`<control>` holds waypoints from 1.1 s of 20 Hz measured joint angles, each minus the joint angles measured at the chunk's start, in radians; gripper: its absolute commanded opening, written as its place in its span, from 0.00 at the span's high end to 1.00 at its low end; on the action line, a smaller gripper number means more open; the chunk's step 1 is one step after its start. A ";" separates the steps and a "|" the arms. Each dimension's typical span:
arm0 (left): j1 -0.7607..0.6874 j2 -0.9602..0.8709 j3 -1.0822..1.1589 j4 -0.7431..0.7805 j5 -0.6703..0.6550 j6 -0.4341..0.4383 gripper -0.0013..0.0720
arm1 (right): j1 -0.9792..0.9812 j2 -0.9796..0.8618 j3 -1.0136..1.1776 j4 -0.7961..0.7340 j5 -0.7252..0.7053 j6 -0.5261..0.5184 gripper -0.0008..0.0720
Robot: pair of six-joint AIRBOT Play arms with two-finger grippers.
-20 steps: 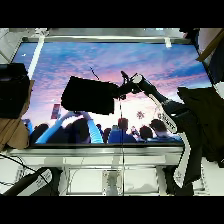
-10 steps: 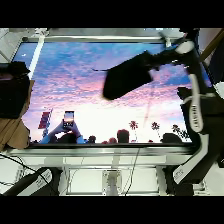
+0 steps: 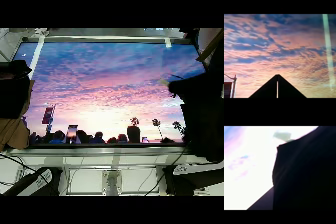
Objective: Fold the clothes and pants, and hang the long-sleeved shirts on hangers.
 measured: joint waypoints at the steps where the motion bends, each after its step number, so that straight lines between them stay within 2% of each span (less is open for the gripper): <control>1: 0.000 0.000 0.000 0.000 0.000 -0.002 0.95 | -0.059 0.019 0.000 -0.010 0.032 0.000 0.98; 6: 0.000 0.000 0.000 -0.003 0.000 -0.007 0.95 | -0.239 0.117 -0.071 -0.099 0.123 -0.014 0.98; 12: 0.000 0.000 0.000 -0.003 -0.005 -0.008 0.95 | -0.289 0.209 -0.305 -0.352 0.145 -0.039 0.98; 15: 0.000 0.000 0.000 -0.003 -0.011 -0.008 0.95 | -0.295 0.226 -0.439 -0.410 0.147 -0.042 0.97; 16: 0.000 0.000 0.000 -0.003 -0.016 -0.008 0.95 | -0.296 0.230 -0.472 -0.427 0.146 -0.042 0.80; 17: 0.000 0.000 0.000 -0.003 -0.016 -0.008 0.95 | -0.296 0.234 -0.494 -0.450 0.150 -0.038 0.49; 18: 0.000 0.000 0.000 -0.003 -0.021 -0.008 0.95 | -0.297 0.240 -0.508 -0.476 0.156 -0.025 0.23; 19: 0.000 0.000 0.000 -0.003 -0.023 -0.008 0.95 | -0.297 0.248 -0.509 -0.491 0.156 -0.014 0.21; 22: 0.000 0.000 0.000 -0.003 -0.028 -0.008 0.95 | -0.297 0.264 -0.437 -0.513 0.158 0.009 0.22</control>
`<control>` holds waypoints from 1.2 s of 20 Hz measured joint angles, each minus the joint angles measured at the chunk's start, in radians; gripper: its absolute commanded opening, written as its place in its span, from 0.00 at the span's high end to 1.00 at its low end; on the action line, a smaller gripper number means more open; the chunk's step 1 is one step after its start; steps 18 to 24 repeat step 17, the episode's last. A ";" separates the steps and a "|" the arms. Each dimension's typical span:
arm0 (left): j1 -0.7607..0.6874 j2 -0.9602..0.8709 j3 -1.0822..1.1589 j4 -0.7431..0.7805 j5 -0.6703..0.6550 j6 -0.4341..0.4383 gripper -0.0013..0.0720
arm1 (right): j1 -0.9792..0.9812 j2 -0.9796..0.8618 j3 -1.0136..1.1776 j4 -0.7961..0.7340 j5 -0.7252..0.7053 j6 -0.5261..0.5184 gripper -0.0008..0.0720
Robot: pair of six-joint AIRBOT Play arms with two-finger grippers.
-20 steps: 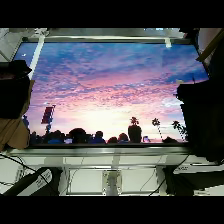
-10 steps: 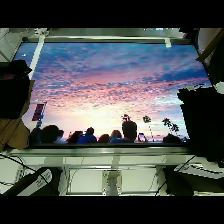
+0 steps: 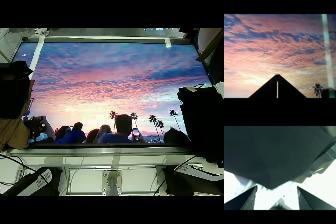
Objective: Fold the clothes and pants, and hang the long-sleeved shirts on hangers.
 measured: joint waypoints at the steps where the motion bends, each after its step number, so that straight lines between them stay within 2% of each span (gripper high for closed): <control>1: 0.000 0.000 0.000 0.000 -0.001 0.000 0.95 | 0.000 0.003 0.044 0.003 0.000 0.005 0.22; 2: 0.000 0.000 0.000 0.000 -0.002 0.000 0.95 | 0.000 0.005 0.093 0.028 -0.001 0.013 0.23; 3: 0.000 0.000 0.000 0.000 -0.003 0.000 0.95 | 0.001 0.009 0.137 0.073 -0.001 0.023 0.32; 4: 0.000 0.000 0.000 0.000 -0.009 0.000 0.95 | 0.005 0.014 0.178 0.149 -0.002 0.033 0.60; 5: 0.000 0.000 0.000 0.000 -0.014 0.000 0.95 | 0.011 0.023 0.206 0.242 -0.004 0.043 0.95; 8: 0.000 0.000 0.000 0.000 -0.023 0.000 0.95 | 0.089 0.063 0.256 0.571 -0.031 0.043 0.98; 11: 0.000 0.000 0.000 0.000 -0.026 0.000 0.95 | 0.240 0.102 0.275 0.756 -0.062 -0.022 0.98; 14: 0.000 0.000 0.000 0.000 -0.029 0.000 0.95 | 0.405 0.119 0.283 0.794 -0.071 -0.060 0.98; 17: 0.000 0.000 0.000 0.000 -0.029 0.000 0.95 | 0.534 0.126 0.285 0.748 -0.061 -0.077 0.98; 24: 0.000 0.000 0.000 0.000 -0.029 0.000 0.95 | 0.534 0.126 0.285 0.748 -0.061 -0.077 0.98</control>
